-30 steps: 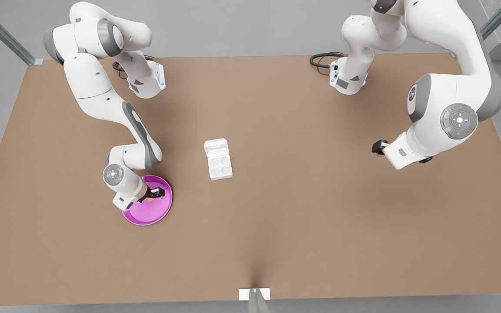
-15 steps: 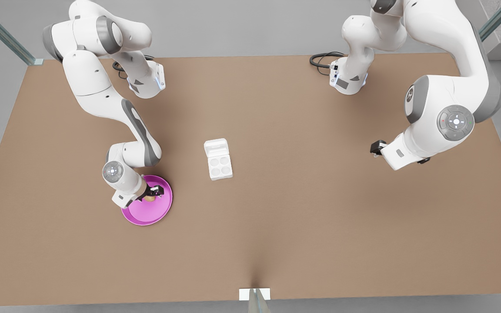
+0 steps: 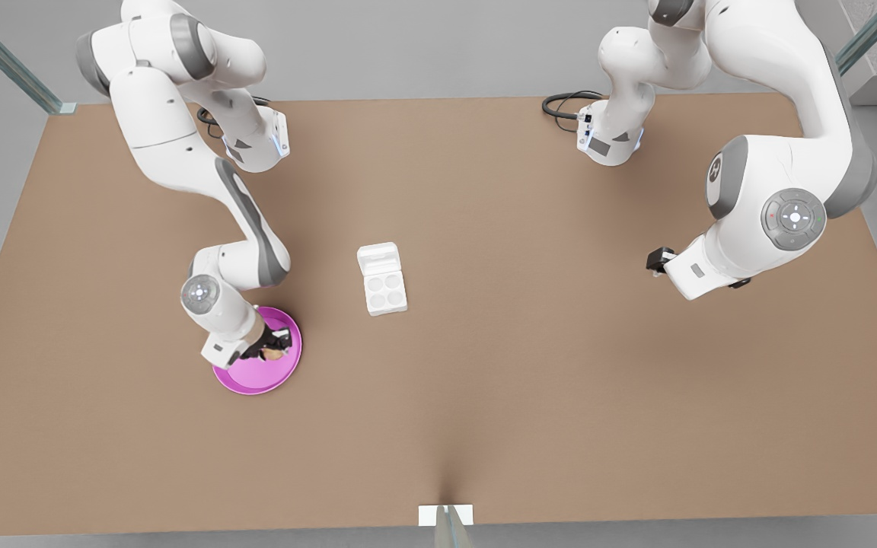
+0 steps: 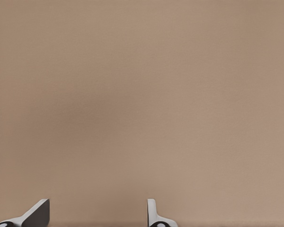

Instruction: Pack egg into the box and close the box lid

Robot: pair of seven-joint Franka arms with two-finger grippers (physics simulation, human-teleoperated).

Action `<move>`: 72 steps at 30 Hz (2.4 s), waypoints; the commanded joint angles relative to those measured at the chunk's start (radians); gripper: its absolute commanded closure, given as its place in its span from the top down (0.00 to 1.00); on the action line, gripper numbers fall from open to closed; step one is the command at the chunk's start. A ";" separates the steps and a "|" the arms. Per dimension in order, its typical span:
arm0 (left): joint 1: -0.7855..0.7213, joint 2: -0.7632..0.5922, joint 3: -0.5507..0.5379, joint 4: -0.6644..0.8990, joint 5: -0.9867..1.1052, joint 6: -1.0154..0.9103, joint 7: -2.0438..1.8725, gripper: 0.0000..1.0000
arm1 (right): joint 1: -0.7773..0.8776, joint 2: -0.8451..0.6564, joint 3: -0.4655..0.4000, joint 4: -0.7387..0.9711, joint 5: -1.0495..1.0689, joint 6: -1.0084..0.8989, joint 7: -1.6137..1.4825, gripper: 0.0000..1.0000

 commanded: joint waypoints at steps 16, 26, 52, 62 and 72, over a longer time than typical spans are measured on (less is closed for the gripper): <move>0.000 0.003 0.001 0.000 0.001 0.000 -0.004 1.00 | 0.279 0.006 0.125 0.116 -0.021 -0.187 0.933 0.44; 0.000 0.005 0.000 0.000 0.001 0.001 -0.004 1.00 | 0.276 -0.046 0.153 -0.026 -0.024 -0.185 0.982 0.44; -0.862 0.442 -0.016 0.128 -0.550 0.460 -1.745 0.21 | -0.109 -0.282 -0.068 0.481 -0.042 -0.897 0.111 1.00; -0.858 0.614 -0.019 0.131 -0.426 0.922 -1.682 0.21 | -0.110 -0.280 -0.068 0.507 -0.042 -0.926 0.112 1.00; -0.852 0.596 0.026 0.131 -0.426 0.911 -1.636 0.21 | -0.183 -0.221 -0.082 0.504 -0.185 -1.046 0.114 1.00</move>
